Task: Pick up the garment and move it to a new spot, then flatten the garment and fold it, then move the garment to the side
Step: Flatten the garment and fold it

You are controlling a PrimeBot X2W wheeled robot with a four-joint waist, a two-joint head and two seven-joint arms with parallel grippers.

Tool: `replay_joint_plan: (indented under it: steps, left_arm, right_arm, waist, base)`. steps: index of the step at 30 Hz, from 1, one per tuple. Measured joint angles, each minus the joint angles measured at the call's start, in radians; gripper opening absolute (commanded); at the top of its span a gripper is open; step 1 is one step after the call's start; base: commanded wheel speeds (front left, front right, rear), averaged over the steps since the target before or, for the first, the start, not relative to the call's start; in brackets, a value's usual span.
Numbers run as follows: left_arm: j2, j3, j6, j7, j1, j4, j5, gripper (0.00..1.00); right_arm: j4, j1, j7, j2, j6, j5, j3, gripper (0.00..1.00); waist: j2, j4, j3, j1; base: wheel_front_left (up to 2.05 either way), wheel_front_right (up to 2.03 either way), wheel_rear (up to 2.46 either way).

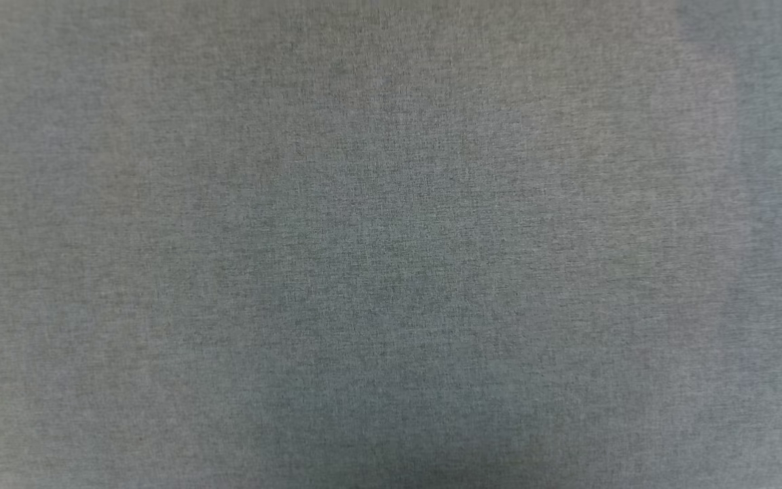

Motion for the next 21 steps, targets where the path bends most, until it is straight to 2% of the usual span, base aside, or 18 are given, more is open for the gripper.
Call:
replay_joint_plan:
  steps: [5,10,15,21]
  left_arm:
    - [0.0,0.007,-0.018,-0.021,0.051,0.021,0.005,0.0]
    - [0.018,0.021,-0.018,-0.03,0.182,0.003,0.022,0.0]
    - [0.03,0.09,0.001,-0.031,0.375,-0.101,0.043,0.0]
    - [0.034,0.188,0.035,-0.031,0.699,-0.232,0.075,0.0]
  right_arm:
    - [0.052,0.034,-0.067,0.016,0.0,0.038,0.067,0.0]
    - [0.067,0.147,-0.139,0.02,0.0,0.071,0.142,0.0]
    - [0.062,0.293,-0.203,0.016,0.0,0.102,0.187,0.0]
    - [0.053,0.503,-0.26,0.034,0.0,0.125,0.232,0.0]
  waist:
    - [0.0,0.001,0.039,0.0]
    - [0.0,-0.004,0.027,-0.0001]
    - [0.0,-0.005,-0.016,-0.0002]
    - [0.0,-0.01,-0.09,-0.0003]
  base:
    - [0.0,0.0,0.0]
    - [0.0,0.0,0.0]
    - [0.0,0.0,0.0]
    - [0.0,0.0,0.0]
